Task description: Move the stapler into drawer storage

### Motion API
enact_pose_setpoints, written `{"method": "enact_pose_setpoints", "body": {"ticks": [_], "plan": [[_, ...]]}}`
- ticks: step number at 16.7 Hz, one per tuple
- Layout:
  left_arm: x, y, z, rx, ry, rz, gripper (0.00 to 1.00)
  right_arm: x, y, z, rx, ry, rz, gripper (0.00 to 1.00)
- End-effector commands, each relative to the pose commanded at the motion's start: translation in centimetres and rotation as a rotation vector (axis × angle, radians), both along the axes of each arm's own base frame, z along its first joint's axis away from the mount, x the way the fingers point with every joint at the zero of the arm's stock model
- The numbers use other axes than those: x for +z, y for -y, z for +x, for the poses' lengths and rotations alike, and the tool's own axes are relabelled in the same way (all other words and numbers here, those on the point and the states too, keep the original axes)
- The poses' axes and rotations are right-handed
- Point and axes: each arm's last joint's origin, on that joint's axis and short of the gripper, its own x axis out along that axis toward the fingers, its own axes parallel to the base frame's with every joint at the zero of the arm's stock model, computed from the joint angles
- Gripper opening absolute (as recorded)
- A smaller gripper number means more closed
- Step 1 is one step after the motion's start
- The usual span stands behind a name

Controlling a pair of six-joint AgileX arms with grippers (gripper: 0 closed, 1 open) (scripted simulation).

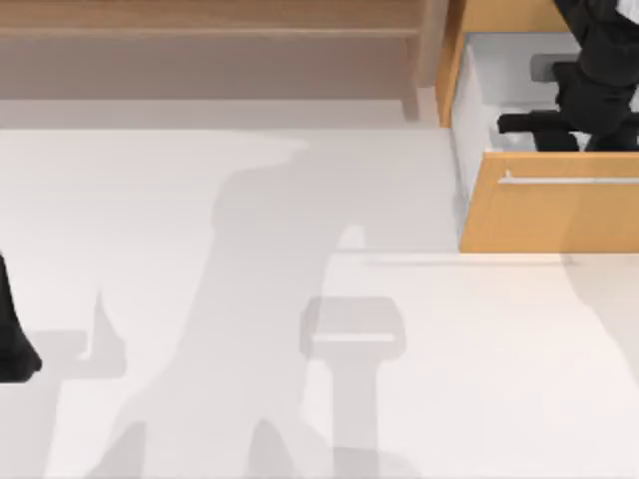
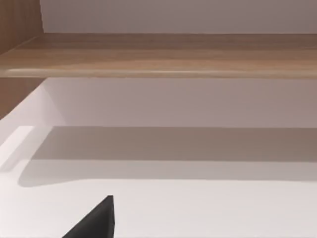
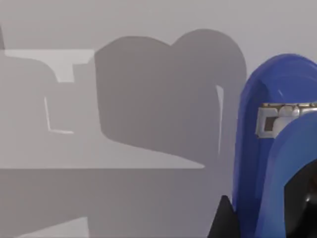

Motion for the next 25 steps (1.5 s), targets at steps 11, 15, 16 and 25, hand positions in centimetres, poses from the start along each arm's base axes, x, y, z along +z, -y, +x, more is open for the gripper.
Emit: {"method": "enact_pose_setpoints", "body": {"ticks": [11,15,16,25], "plan": [[0.0,0.0,0.0,0.0,0.0,0.0,1.0,0.0,0.0,0.0,0.0,0.0,0.0,0.83],[0.0,0.0,0.0,0.0,0.0,0.0,1.0,0.0,0.0,0.0,0.0,0.0,0.0,1.0],[0.0,0.0,0.0,0.0,0.0,0.0,1.0,0.0,0.0,0.0,0.0,0.0,0.0,1.0],[0.0,0.0,0.0,0.0,0.0,0.0,1.0,0.77,0.05,-0.19,-0.001,0.023,0.004,1.0]]}}
